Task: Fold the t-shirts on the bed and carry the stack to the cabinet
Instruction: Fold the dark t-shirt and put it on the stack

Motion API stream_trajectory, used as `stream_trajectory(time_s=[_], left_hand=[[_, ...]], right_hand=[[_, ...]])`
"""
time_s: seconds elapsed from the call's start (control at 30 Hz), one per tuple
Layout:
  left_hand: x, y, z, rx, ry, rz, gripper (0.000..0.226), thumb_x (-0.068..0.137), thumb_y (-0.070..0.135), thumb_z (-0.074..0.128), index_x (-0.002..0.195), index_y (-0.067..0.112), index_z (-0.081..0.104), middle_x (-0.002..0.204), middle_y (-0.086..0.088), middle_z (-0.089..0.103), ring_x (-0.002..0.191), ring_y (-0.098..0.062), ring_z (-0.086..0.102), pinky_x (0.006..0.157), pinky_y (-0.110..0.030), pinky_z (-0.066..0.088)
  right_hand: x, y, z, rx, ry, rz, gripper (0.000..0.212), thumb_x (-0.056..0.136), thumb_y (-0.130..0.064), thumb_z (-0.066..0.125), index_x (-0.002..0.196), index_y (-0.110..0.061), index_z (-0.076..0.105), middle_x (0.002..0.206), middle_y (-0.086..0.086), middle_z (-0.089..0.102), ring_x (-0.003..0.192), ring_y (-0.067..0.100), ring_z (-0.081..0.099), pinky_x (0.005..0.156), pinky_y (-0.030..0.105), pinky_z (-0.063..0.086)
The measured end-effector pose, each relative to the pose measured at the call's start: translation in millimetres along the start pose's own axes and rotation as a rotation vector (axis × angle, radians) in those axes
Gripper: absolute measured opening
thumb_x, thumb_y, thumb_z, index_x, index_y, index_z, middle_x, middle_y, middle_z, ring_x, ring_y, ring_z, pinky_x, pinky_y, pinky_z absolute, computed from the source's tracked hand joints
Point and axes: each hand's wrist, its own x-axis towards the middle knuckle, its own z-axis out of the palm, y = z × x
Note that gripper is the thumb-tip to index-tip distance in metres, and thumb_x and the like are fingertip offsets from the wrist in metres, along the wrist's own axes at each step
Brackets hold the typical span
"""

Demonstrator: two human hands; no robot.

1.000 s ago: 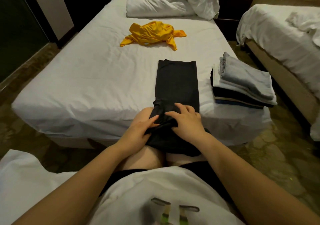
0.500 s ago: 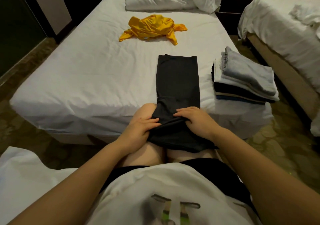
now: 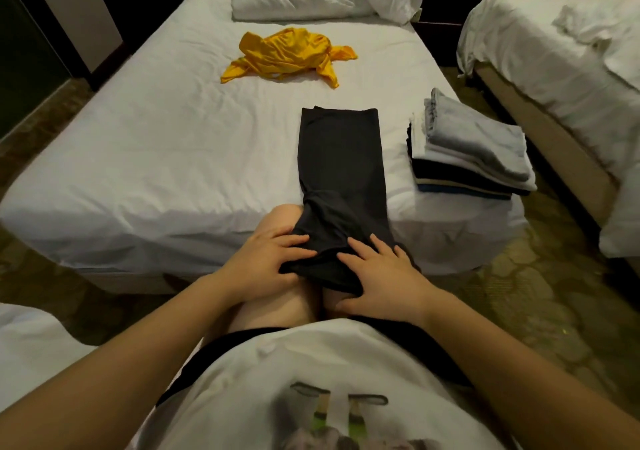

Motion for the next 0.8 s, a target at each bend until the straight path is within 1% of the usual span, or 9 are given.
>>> stream_trajectory(time_s=[0.13, 0.2, 0.3, 0.43, 0.5, 0.57, 0.63, 0.7, 0.8], left_hand=[[0, -6, -2, -0.100, 0.079, 0.053, 0.059, 0.076, 0.049, 0.031, 0.118, 0.023, 0.065, 0.133, 0.001, 0.056, 0.135, -0.020, 0.036, 0.114, -0.036, 0.023], [-2, -8, -3, -0.131, 0.122, 0.073, 0.053, 0.079, 0.044, 0.035, 0.112, 0.018, 0.068, 0.125, 0.000, 0.062, 0.130, -0.017, 0.043, 0.107, -0.043, 0.036], [-4, -4, -13, -0.250, 0.128, 0.000, 0.064, 0.071, 0.050, 0.031, 0.115, 0.018, 0.066, 0.128, -0.002, 0.060, 0.126, -0.009, 0.045, 0.104, -0.031, 0.038], [-5, -1, -22, -0.347, 0.096, -0.030, 0.061, 0.070, 0.046, 0.035, 0.114, 0.019, 0.066, 0.117, -0.001, 0.062, 0.113, -0.016, 0.052, 0.090, -0.008, 0.035], [0, -6, -23, -0.318, 0.059, -0.032, 0.061, 0.068, 0.048, 0.034, 0.113, 0.023, 0.068, 0.112, -0.004, 0.066, 0.106, -0.021, 0.056, 0.093, -0.021, 0.040], [8, -15, -20, -0.186, 0.075, 0.008, 0.044, 0.072, 0.047, 0.038, 0.102, 0.039, 0.069, 0.087, -0.002, 0.071, 0.086, -0.023, 0.062, 0.078, -0.037, 0.048], [13, -25, -20, 0.018, 0.098, 0.042, 0.023, 0.076, 0.047, 0.039, 0.092, 0.054, 0.054, 0.067, 0.003, 0.064, 0.065, -0.016, 0.058, 0.059, -0.032, 0.045], [9, -24, -28, 0.139, 0.062, -0.001, 0.020, 0.075, 0.058, 0.030, 0.091, 0.061, 0.042, 0.079, 0.010, 0.066, 0.063, -0.006, 0.052, 0.053, -0.023, 0.035], [7, -19, -34, 0.112, -0.002, -0.131, 0.030, 0.079, 0.064, 0.033, 0.104, 0.065, 0.051, 0.106, 0.026, 0.064, 0.089, -0.003, 0.058, 0.058, -0.009, 0.029]], right_hand=[[5, -1, -1, -0.046, 0.083, 0.002, 0.059, 0.092, -0.040, 0.045, 0.147, -0.033, 0.025, 0.158, -0.005, 0.011, 0.145, 0.026, 0.006, 0.116, 0.048, 0.010], [5, 7, -1, -0.031, 0.136, -0.037, 0.055, 0.091, -0.034, 0.045, 0.145, -0.034, 0.030, 0.156, -0.009, 0.019, 0.144, 0.021, 0.014, 0.115, 0.042, 0.019], [0, 24, -3, 0.043, 0.237, -0.127, 0.049, 0.086, -0.026, 0.050, 0.135, -0.028, 0.047, 0.141, -0.006, 0.047, 0.130, 0.017, 0.041, 0.104, 0.031, 0.034], [-8, 47, 0, 0.331, 0.484, -0.100, 0.040, 0.069, -0.015, 0.051, 0.104, -0.020, 0.070, 0.100, -0.001, 0.071, 0.092, 0.024, 0.066, 0.075, 0.031, 0.049], [-10, 51, 0, 0.398, 0.578, -0.104, 0.039, 0.064, -0.009, 0.053, 0.097, -0.019, 0.072, 0.094, 0.000, 0.072, 0.087, 0.023, 0.067, 0.074, 0.028, 0.048], [-9, 51, -4, 0.447, 0.553, -0.110, 0.038, 0.065, -0.008, 0.053, 0.094, -0.025, 0.070, 0.095, 0.004, 0.069, 0.087, 0.022, 0.065, 0.074, 0.032, 0.050], [-3, 56, -6, 0.381, 0.460, -0.134, 0.031, 0.070, -0.016, 0.051, 0.091, -0.032, 0.068, 0.094, 0.007, 0.061, 0.088, 0.023, 0.058, 0.072, 0.037, 0.048], [7, 69, 0, 0.192, 0.396, -0.126, 0.032, 0.073, -0.030, 0.044, 0.092, -0.033, 0.069, 0.083, 0.006, 0.056, 0.083, 0.028, 0.052, 0.066, 0.042, 0.045], [19, 83, 3, 0.059, 0.409, -0.089, 0.029, 0.075, -0.041, 0.047, 0.094, -0.039, 0.068, 0.069, -0.006, 0.058, 0.073, 0.020, 0.054, 0.062, 0.038, 0.043]])
